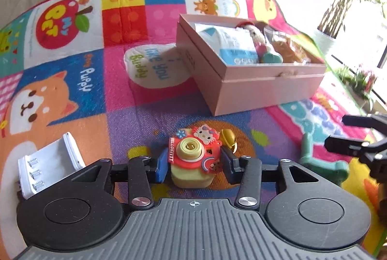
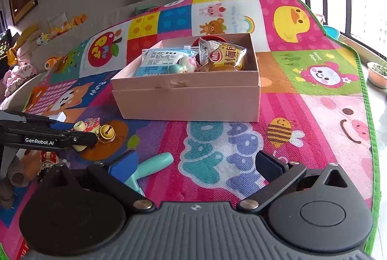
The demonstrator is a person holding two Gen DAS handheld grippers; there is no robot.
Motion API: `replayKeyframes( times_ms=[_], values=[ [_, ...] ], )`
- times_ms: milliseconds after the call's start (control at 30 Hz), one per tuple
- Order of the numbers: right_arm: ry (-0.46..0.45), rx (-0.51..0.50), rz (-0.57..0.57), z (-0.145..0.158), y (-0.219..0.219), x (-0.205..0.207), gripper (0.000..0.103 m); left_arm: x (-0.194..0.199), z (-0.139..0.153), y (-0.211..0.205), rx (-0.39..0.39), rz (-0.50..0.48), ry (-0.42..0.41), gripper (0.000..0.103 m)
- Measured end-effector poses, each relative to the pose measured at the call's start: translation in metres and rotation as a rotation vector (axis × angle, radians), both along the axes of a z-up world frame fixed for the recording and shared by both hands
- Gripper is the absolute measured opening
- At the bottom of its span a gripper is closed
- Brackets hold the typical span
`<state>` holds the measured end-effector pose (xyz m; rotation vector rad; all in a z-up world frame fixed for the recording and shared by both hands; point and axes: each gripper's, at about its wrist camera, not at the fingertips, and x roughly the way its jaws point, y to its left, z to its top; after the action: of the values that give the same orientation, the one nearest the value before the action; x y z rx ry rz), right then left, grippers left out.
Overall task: Organize objects
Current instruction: 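Carry the yellow lens toy toward the pink box with the left gripper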
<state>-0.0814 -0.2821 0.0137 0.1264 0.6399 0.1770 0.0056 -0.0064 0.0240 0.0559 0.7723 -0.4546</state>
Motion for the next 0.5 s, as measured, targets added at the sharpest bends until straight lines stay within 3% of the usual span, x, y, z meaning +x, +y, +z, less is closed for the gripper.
replayKeyframes(
  times_ms=[200,367,500],
  values=[
    [-0.024,0.016,0.065,0.011,0.005,-0.009,0.103,-0.027,0.043,0.033,-0.085,0.068,-0.111,0.049],
    [-0.073,0.017,0.277,0.037,0.047,-0.02,0.103,-0.051,0.057,0.072,-0.141,0.17,-0.133,0.049],
    [-0.008,0.026,0.48,0.04,0.098,-0.014,0.103,-0.061,0.052,0.098,-0.22,0.24,-0.113,0.049]
  ],
)
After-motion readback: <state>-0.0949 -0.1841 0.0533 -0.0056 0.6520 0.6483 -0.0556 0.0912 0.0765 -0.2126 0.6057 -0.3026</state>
